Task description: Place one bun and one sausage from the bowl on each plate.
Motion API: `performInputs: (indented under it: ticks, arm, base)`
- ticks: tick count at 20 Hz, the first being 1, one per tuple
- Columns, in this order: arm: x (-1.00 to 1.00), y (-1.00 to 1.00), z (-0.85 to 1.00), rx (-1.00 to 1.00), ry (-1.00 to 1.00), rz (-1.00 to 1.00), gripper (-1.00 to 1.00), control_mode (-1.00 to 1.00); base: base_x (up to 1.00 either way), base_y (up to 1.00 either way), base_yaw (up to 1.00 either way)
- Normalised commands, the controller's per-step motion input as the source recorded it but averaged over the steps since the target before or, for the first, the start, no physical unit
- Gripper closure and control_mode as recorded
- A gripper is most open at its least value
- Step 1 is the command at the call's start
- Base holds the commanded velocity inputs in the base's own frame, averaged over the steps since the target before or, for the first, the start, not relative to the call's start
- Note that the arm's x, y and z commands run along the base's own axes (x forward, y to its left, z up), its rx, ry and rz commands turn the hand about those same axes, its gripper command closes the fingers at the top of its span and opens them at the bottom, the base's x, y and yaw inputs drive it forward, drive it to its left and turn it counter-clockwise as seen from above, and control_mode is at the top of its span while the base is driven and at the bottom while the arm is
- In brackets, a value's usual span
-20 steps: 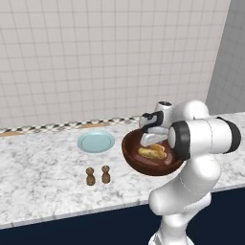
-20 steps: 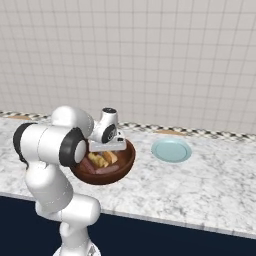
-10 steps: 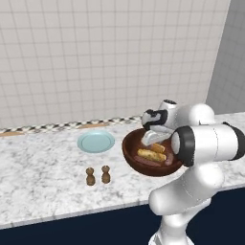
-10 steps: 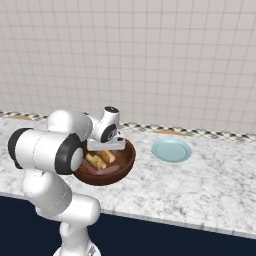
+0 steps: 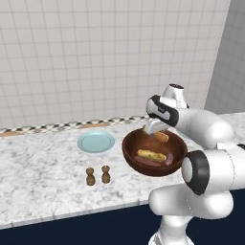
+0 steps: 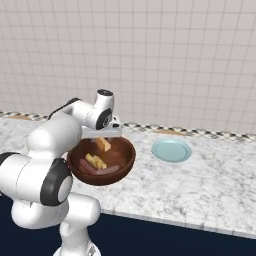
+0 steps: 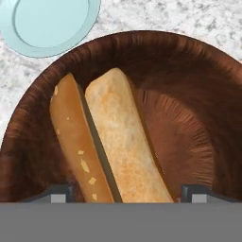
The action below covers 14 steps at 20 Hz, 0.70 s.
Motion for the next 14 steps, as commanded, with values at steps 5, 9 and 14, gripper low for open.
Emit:
performInputs:
  ticks: [5, 9, 14]
  arm:
    - [0.0, -0.13, 0.04, -0.02, 0.1, -0.05, 1.0, -1.0]
    - [-0.07, -0.74, 0.27, -0.1, 0.04, -0.07, 1.0, -1.0]
    - [-0.01, -1.0, 0.0, 0.0, 0.02, -0.14, 1.0, -1.0]
  base:
    - [0.0, 0.0, 0.0]
    - [0.0, 0.0, 0.0]
    - [0.0, 0.0, 0.0]
